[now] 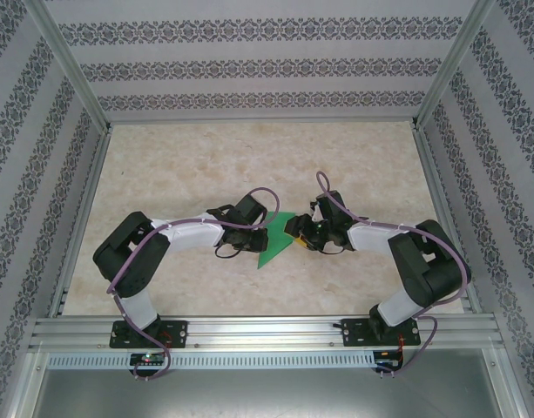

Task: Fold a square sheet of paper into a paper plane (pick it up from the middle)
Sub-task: Fourth fold the wing at the center of the table.

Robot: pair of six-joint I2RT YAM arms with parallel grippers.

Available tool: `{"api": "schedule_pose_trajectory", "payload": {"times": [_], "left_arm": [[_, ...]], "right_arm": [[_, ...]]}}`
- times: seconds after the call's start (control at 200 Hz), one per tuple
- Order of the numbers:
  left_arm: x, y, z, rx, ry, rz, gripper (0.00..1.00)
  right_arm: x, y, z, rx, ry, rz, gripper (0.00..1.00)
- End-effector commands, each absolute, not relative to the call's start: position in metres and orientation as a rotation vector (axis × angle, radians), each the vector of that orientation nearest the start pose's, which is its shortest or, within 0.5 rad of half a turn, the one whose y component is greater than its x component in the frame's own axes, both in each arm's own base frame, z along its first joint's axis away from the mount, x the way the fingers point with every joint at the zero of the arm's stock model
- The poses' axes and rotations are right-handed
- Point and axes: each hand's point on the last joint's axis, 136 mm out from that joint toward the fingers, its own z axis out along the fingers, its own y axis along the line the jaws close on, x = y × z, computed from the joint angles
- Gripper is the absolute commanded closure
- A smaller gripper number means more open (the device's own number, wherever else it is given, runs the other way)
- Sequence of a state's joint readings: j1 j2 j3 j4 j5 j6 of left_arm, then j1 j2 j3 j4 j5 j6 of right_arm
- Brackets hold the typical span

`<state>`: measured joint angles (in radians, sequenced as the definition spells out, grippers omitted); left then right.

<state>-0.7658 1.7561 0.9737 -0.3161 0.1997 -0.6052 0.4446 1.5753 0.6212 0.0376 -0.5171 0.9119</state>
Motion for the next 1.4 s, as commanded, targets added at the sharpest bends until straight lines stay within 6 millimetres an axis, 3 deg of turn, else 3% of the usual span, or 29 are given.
{"api": "schedule_pose_trajectory", "payload": {"times": [0.0, 0.27, 0.565, 0.804, 1.044, 1.399], "left_arm": [[0.271, -0.3, 0.039, 0.301, 2.771, -0.669, 0.87], [0.271, -0.297, 0.038, 0.287, 2.778, -0.654, 0.87], [0.27, -0.292, 0.05, 0.248, 2.746, -0.663, 0.81], [0.263, -0.283, 0.055, 0.202, 2.746, -0.67, 0.8], [0.255, -0.276, 0.071, 0.172, 2.711, -0.697, 0.76], [0.244, -0.278, 0.077, 0.155, 2.702, -0.695, 0.76]], "right_arm": [[0.279, 0.241, 0.042, 0.333, 2.679, 1.216, 0.48], [0.281, 0.262, 0.05, 0.155, 2.675, 1.279, 0.51], [0.269, 0.258, 0.043, -0.068, 2.743, 1.21, 0.58], [0.274, 0.263, 0.041, -0.085, 2.743, 1.238, 0.63], [0.279, 0.271, 0.05, -0.033, 2.666, 1.349, 0.59], [0.271, 0.274, 0.05, -0.235, 2.654, 1.357, 0.53]]}}
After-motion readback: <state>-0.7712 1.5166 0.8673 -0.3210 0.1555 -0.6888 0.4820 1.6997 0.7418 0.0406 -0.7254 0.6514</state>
